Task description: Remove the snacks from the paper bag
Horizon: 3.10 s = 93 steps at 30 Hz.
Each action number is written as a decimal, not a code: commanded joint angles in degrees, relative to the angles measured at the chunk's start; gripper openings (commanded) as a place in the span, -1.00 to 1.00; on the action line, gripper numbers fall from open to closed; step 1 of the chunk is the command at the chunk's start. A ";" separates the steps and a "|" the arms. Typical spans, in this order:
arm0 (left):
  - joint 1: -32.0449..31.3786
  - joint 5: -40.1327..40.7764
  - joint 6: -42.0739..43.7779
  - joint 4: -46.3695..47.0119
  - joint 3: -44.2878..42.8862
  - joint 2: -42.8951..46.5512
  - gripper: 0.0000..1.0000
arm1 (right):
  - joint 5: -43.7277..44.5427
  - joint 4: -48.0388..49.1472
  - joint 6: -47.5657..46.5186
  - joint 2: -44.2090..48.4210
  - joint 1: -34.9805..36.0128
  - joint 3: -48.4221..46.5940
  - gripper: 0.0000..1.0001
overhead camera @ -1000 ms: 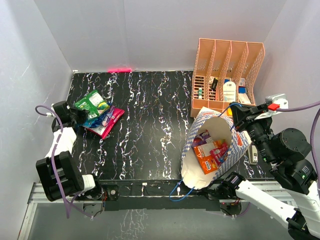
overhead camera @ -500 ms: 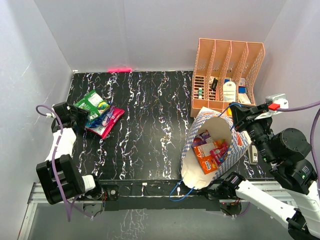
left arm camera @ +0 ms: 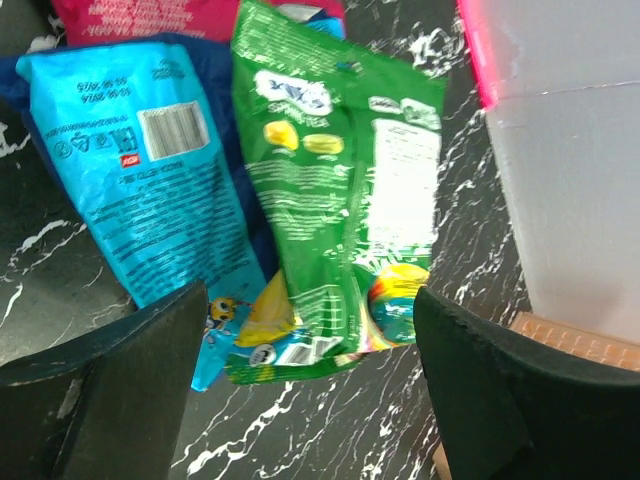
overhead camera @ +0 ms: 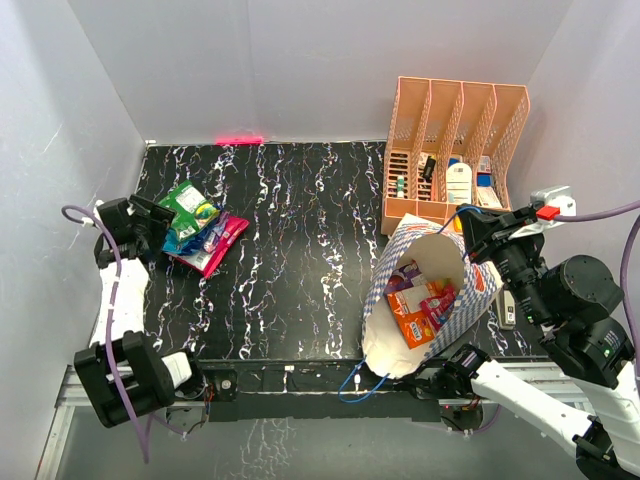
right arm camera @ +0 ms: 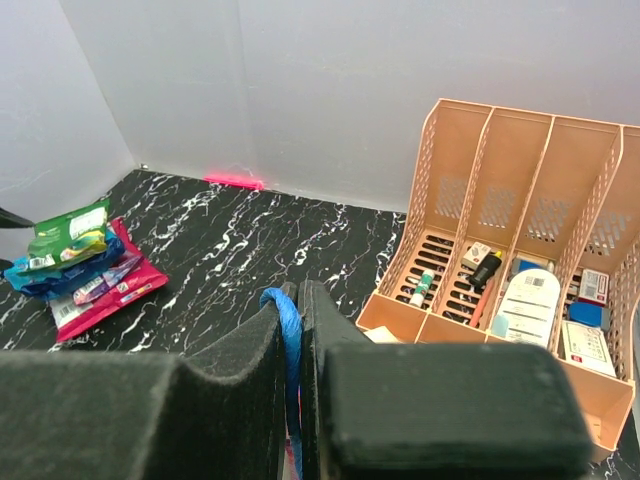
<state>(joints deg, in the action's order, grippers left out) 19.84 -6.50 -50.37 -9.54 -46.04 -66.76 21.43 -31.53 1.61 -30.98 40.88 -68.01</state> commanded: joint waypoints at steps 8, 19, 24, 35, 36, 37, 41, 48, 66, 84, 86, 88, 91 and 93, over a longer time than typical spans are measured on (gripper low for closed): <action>-9.25 -12.91 4.78 1.80 -5.62 7.49 0.82 | -4.08 5.93 2.59 -2.96 0.18 -2.43 -0.82; -55.79 3.21 6.92 6.96 -4.96 8.94 0.83 | -4.55 11.95 6.79 -6.11 0.24 -1.34 -0.82; -66.48 7.87 9.52 9.15 -8.84 4.17 0.83 | -5.10 14.91 7.82 -9.30 0.23 -2.33 -0.82; -76.35 14.17 13.04 6.22 -12.69 3.45 0.83 | -8.12 16.67 8.09 -10.86 0.22 -1.18 -0.82; -76.46 14.57 13.18 5.17 -12.61 4.08 0.83 | -8.13 16.22 8.19 -10.07 0.22 -0.45 -0.82; -76.51 14.84 13.33 4.20 -12.58 4.69 0.84 | -8.00 15.71 8.34 -9.67 0.24 0.29 -0.82; -77.30 13.06 13.20 3.34 -11.04 6.88 0.75 | -7.07 13.44 9.32 -7.13 0.19 2.04 -0.81; -88.36 16.77 14.55 6.88 -8.29 3.43 0.38 | -5.31 10.99 9.69 -5.15 0.16 2.57 -0.82; -98.31 31.72 12.76 6.41 -12.01 -6.50 0.02 | -0.71 7.41 5.01 -1.89 0.19 1.60 -0.82; -97.60 34.49 8.16 4.23 -8.63 -0.15 0.13 | -4.36 8.10 5.64 -0.52 0.22 2.16 -0.85; -97.53 34.67 7.65 2.97 -8.69 0.11 0.14 | -4.71 8.80 5.41 -0.36 0.21 2.83 -0.85; -97.57 34.48 7.01 2.36 -8.38 0.44 0.14 | -5.23 8.80 5.08 -0.58 0.21 2.88 -0.85; -97.59 34.30 5.84 3.58 -6.32 1.21 0.14 | -4.98 7.92 4.69 -1.19 0.24 2.53 -0.85; -97.56 33.81 5.28 5.06 -5.11 1.09 0.13 | -4.71 7.49 4.62 -1.41 0.25 2.45 -0.85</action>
<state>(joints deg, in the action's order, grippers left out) -78.00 26.46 -43.40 -5.54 -53.58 -67.16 16.91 -26.79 7.14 -32.23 40.88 -65.01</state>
